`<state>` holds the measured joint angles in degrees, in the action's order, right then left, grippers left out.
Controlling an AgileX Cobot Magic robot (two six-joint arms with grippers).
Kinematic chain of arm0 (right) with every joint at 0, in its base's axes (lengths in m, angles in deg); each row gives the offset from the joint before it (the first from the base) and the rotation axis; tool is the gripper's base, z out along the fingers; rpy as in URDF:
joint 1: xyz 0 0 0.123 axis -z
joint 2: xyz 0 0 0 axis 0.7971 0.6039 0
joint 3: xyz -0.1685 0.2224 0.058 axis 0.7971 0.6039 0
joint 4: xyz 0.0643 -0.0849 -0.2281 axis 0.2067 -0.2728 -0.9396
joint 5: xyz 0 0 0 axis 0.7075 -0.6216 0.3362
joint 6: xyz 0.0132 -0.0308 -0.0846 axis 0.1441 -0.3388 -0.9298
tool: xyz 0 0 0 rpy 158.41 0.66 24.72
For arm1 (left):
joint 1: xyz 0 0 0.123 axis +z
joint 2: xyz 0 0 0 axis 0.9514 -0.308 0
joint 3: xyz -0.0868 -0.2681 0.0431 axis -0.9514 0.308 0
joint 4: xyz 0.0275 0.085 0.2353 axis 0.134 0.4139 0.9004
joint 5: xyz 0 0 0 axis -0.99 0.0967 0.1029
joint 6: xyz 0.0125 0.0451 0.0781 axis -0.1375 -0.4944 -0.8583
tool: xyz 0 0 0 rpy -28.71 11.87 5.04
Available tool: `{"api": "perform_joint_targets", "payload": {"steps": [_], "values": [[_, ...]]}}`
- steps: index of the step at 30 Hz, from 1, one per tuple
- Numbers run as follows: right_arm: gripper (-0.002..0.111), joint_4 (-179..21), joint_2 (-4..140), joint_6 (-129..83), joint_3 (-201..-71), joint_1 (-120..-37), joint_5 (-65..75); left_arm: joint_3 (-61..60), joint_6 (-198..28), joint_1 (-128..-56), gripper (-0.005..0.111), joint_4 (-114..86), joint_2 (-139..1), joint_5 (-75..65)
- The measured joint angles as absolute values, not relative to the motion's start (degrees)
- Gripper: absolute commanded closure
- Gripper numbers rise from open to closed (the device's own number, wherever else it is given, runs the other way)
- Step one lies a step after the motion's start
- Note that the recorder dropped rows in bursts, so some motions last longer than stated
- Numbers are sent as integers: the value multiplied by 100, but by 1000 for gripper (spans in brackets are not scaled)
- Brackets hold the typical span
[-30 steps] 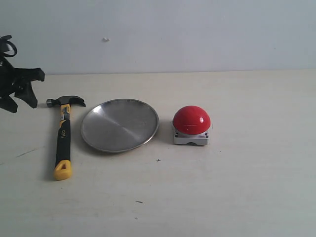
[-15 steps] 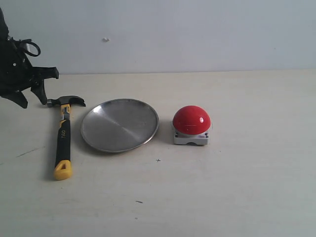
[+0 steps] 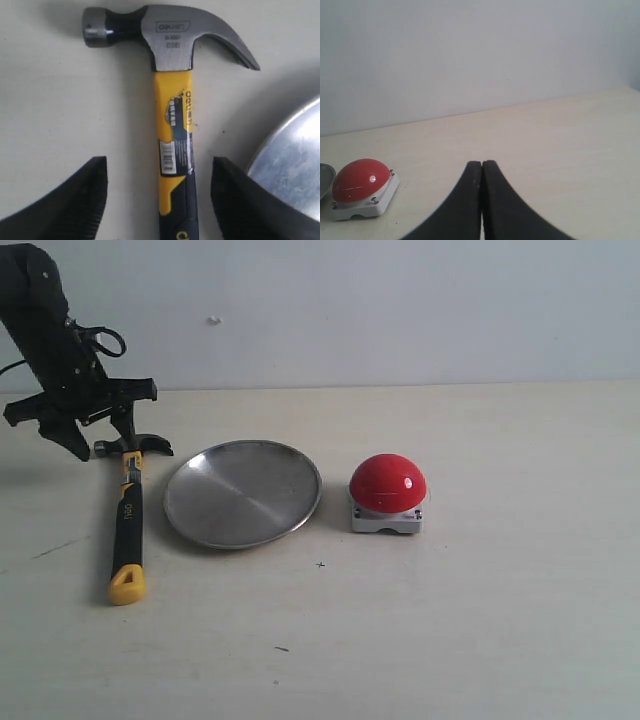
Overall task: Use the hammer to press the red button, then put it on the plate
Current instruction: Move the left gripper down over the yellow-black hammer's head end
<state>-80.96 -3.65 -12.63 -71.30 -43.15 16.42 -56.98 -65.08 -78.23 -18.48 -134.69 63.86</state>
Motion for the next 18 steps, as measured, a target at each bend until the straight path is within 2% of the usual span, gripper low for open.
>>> {"api": "perform_joint_targets", "payload": {"steps": [18], "values": [[108, -8096, -365, -1263, -7130, -4315, 1642, -6336, -6442, -7837, 46, -1848, -14265, 6227]]}}
